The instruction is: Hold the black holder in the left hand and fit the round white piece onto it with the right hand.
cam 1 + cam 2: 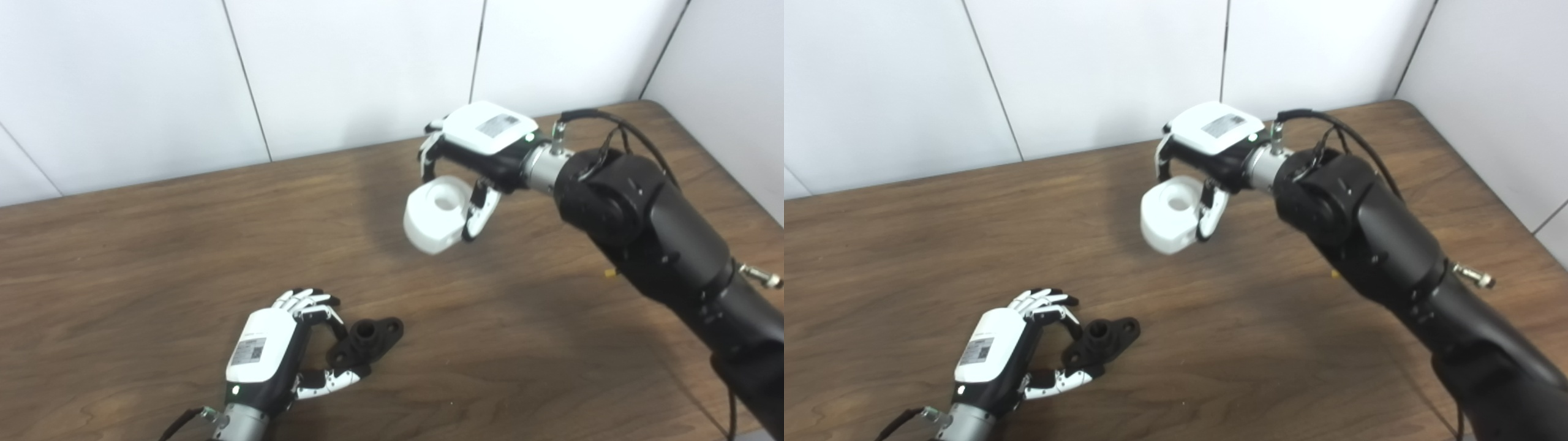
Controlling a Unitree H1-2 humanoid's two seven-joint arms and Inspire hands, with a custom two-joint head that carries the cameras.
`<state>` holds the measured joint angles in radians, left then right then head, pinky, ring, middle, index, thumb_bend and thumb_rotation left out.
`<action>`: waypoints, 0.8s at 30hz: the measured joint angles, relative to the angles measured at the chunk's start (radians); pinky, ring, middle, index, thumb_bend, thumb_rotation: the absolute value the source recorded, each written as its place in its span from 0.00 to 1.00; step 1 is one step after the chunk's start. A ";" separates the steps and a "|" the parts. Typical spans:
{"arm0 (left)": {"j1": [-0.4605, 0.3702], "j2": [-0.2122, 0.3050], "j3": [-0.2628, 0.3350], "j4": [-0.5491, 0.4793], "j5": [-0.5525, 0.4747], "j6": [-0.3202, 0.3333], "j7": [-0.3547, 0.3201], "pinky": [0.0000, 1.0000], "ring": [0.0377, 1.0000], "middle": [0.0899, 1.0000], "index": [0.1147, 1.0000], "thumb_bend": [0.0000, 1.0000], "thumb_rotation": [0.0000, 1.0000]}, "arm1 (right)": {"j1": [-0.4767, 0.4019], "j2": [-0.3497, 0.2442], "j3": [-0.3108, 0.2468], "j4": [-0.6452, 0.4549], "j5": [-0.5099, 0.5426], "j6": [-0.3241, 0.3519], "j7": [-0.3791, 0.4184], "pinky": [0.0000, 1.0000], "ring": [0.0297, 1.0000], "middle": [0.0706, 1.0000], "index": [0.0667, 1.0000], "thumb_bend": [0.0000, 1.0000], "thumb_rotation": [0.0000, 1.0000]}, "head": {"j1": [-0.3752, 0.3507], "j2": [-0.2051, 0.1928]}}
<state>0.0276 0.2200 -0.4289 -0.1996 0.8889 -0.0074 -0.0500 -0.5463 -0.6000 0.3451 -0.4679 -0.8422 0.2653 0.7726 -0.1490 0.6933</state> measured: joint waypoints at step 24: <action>-0.015 -0.017 -0.035 0.010 0.017 0.032 0.014 0.91 0.84 0.75 0.42 0.52 0.06 | 0.009 0.145 0.016 -0.189 0.000 -0.035 0.196 0.92 0.90 0.78 0.45 0.53 0.14 | 0.069 0.068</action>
<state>0.0131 0.2026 -0.4644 -0.1898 0.9054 0.0248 -0.0358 -0.5371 -0.4549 0.3606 -0.6569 -0.8423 0.2298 0.9690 -0.0798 0.7608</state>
